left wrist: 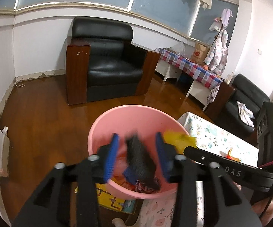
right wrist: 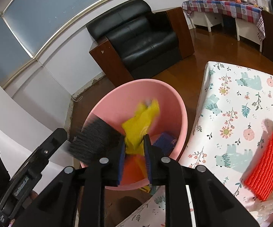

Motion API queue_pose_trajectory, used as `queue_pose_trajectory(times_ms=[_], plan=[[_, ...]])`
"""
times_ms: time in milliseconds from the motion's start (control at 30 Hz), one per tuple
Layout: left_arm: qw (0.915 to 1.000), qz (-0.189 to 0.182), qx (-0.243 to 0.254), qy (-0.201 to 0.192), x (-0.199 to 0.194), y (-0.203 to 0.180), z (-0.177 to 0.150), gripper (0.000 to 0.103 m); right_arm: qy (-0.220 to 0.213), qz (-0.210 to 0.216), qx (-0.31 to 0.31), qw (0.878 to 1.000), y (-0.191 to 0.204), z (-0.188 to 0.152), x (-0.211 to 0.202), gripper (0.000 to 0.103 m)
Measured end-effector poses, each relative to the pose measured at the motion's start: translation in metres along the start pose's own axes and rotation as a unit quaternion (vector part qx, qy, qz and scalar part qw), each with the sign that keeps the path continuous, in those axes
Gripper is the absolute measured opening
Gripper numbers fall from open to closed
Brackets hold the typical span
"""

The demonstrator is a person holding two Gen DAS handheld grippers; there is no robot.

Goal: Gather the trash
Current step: 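Carry sponge and yellow bag over bucket and open both tools, then move both open tools back to the bubble wrap and red bag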

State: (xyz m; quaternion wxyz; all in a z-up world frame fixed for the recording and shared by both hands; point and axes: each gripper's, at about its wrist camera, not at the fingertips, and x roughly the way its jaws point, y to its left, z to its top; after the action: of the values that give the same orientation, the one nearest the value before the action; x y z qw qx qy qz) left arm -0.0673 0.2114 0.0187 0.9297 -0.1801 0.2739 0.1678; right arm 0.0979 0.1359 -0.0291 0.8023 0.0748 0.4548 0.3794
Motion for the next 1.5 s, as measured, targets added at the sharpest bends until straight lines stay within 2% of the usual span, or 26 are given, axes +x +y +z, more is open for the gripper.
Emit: queue_pose_trajectory(times_ms=[133,567,833,1067,1233,1500], plan=[[1.0,-0.004,-0.004,0.002,-0.001,0.0,0.001,0.047,-0.007,0.003,0.001,1.0,-0.002,-0.001,-0.005,0.035],[0.9997,-0.001,0.021,0.009,-0.006,-0.019,-0.005,0.048,-0.04,-0.003,-0.028,0.999,-0.002,-0.016,-0.048,0.052],[0.9989,-0.007,0.046,0.013,-0.011,-0.036,-0.01,0.048,-0.069,-0.019,-0.039,0.997,-0.007,-0.029,-0.083,0.058],[0.9977,-0.012,0.066,0.01,-0.019,-0.054,-0.016,0.048,-0.098,-0.024,-0.034,0.994,-0.017,-0.041,-0.119,0.058],[0.9966,-0.025,0.077,0.014,-0.019,-0.064,-0.019,0.048,-0.125,-0.071,-0.044,0.989,-0.036,-0.059,-0.153,0.058],[0.9932,-0.051,0.099,0.034,-0.007,-0.095,-0.032,0.047,-0.151,-0.133,-0.015,0.979,-0.088,-0.091,-0.204,0.058]])
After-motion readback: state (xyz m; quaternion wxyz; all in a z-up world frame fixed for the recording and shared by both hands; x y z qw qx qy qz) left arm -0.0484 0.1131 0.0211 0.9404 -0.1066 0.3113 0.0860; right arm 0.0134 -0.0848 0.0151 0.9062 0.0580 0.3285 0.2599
